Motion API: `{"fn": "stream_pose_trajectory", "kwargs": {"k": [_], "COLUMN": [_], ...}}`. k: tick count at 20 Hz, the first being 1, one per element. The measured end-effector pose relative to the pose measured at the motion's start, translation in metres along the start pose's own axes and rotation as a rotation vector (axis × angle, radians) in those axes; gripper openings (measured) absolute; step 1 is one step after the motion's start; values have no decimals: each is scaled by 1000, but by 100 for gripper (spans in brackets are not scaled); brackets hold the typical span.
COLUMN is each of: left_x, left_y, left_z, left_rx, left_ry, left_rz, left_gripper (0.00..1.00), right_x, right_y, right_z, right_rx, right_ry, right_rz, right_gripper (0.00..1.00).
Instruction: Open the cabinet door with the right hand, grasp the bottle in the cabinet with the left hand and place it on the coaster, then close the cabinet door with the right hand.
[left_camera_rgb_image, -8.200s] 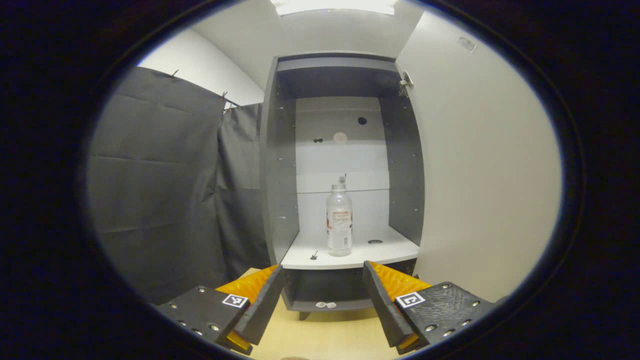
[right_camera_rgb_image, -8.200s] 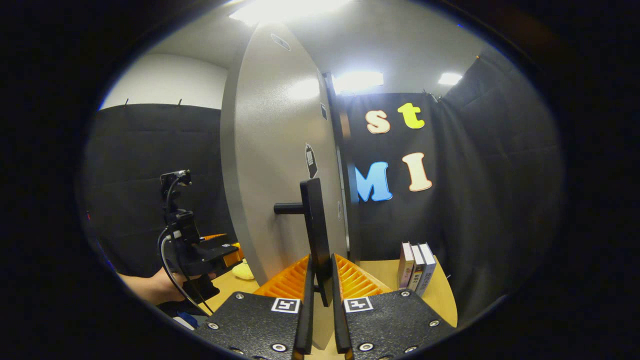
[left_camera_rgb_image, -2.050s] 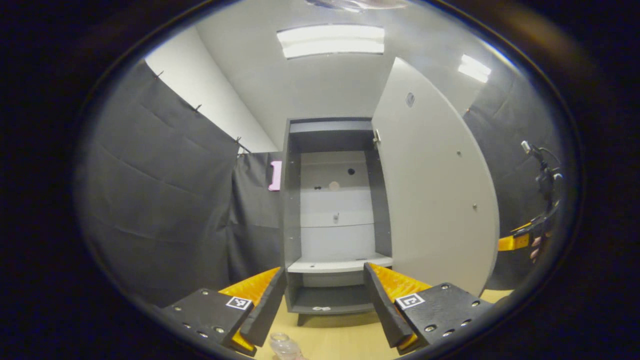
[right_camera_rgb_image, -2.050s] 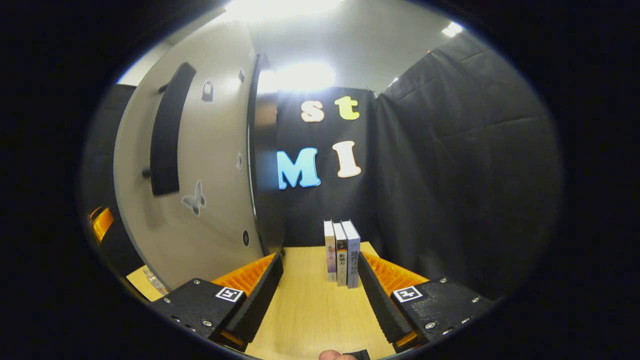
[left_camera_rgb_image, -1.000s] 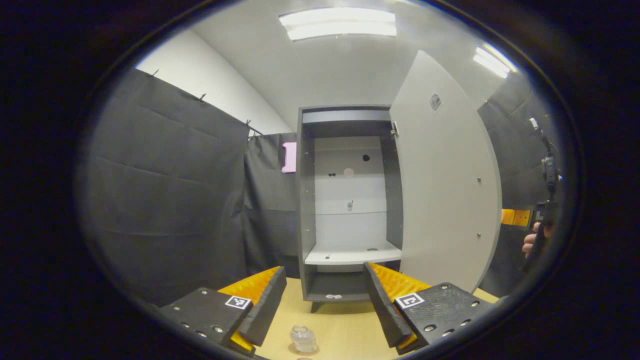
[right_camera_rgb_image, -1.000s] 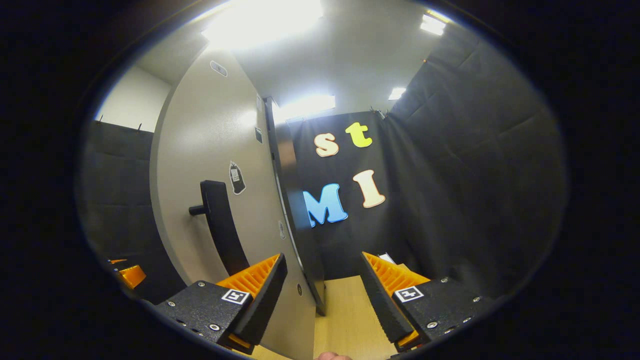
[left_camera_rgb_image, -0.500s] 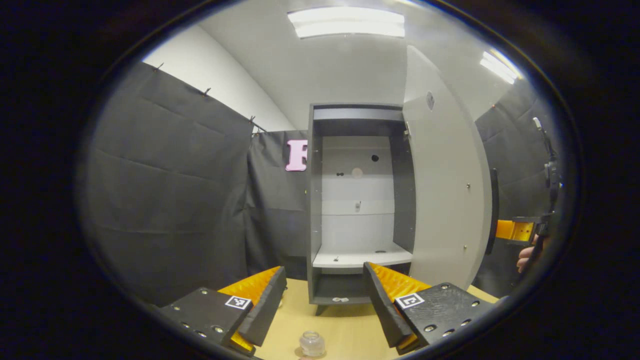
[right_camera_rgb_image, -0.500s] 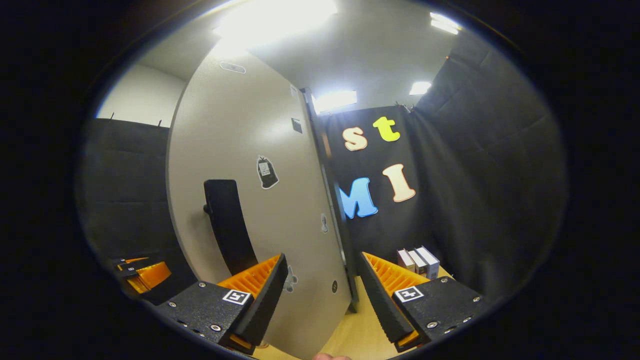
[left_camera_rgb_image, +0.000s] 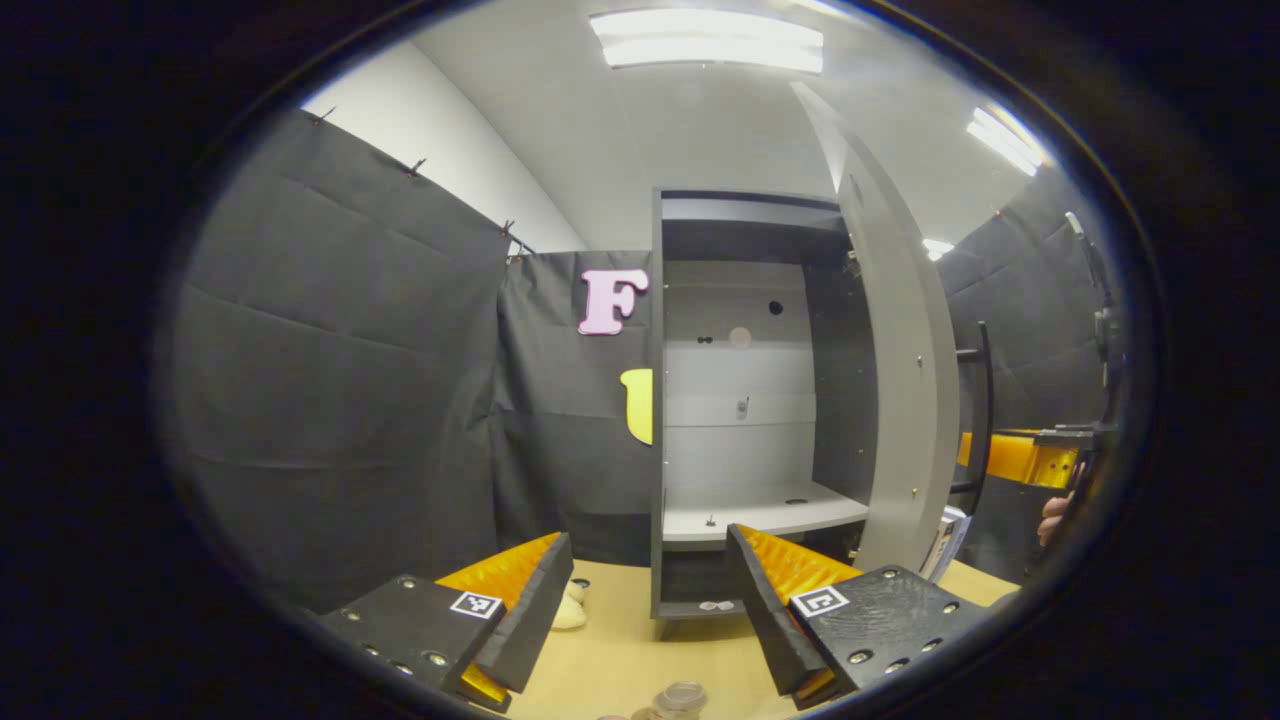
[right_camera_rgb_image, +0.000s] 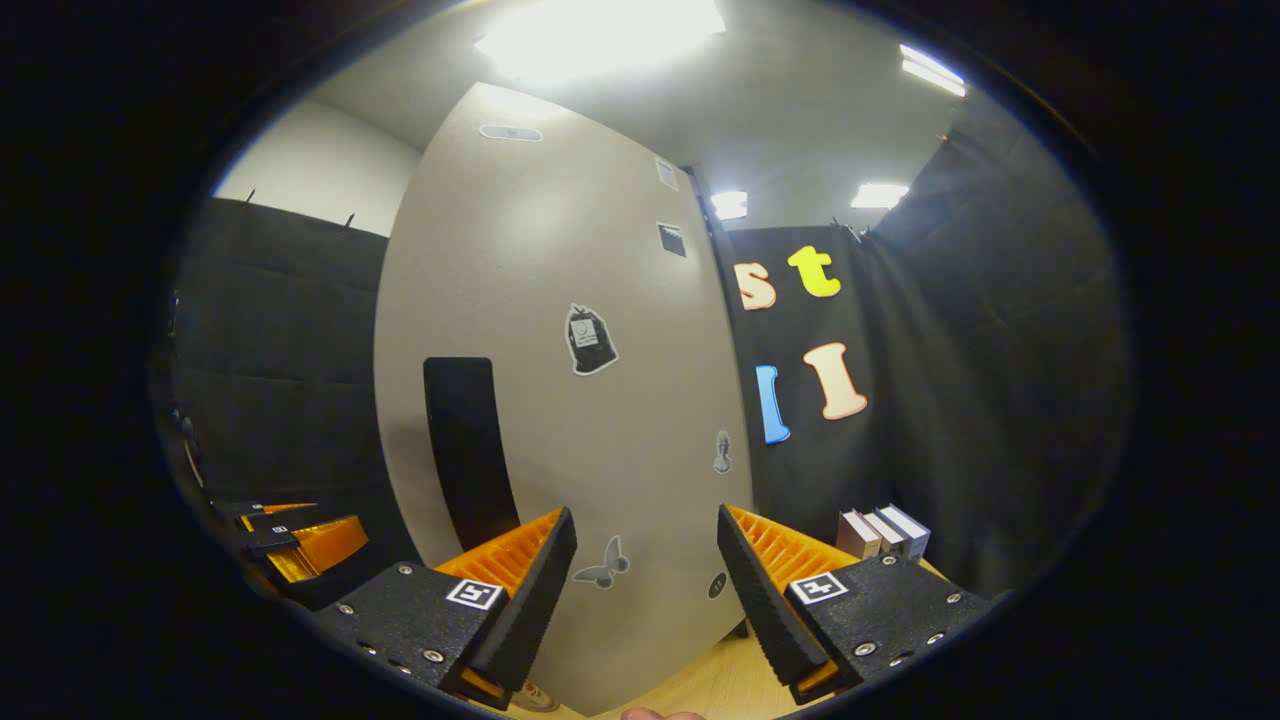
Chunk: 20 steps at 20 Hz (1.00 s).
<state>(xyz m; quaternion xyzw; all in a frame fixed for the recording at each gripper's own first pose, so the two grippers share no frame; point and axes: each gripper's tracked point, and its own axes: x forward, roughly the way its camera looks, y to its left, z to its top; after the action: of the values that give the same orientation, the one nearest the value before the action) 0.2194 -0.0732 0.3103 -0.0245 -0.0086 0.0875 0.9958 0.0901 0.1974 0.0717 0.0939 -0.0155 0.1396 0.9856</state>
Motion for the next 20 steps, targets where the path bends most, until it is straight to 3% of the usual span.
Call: {"fn": "stream_pose_trajectory", "kwargs": {"k": [1,3,4,5,7,11,13,15,16,17,18,19,20], "left_x": [0,6,9,9,10,12,12,8,8,11,11,9,9], "left_y": [-1,-1,-2,-2,-5,-4,-10,-12,-11,-9,-9,-11,-12], "left_z": [0,3,2,0,-1,-4,-5,-7,-6,-8,-10,-10,-10], "left_rx": [1,6,7,7,13,30,13,11,17,25,28,27,28], "left_ry": [-4,-22,-19,-15,-16,-14,-4,12,10,13,19,23,25], "left_rz": [-11,-32,-41,-50,-74,-99,-112,-123,-124,-121,-122,-126,-128], "left_gripper": [84,94,94,84,89,84,94,84,94,94,84,84,94], "right_x": [7,22,28,33,42,55,58,58,57,58,59,60,60], "right_y": [8,24,27,32,39,29,22,13,8,6,4,5,5], "right_z": [-2,-4,-7,-7,-4,-8,-19,-23,-25,-29,-33,-35,-38], "right_rx": [-4,16,16,20,29,-4,4,-6,-14,-18,-22,-29,-40], "right_ry": [-14,-35,-27,-20,-25,-21,11,27,35,46,55,63,74], "right_rz": [3,4,-6,-10,-20,-73,-94,-126,-140,-151,-155,-155,-158], "right_gripper": [89,88,89,89,89,89,90,90,90,90,90,90,90]}}
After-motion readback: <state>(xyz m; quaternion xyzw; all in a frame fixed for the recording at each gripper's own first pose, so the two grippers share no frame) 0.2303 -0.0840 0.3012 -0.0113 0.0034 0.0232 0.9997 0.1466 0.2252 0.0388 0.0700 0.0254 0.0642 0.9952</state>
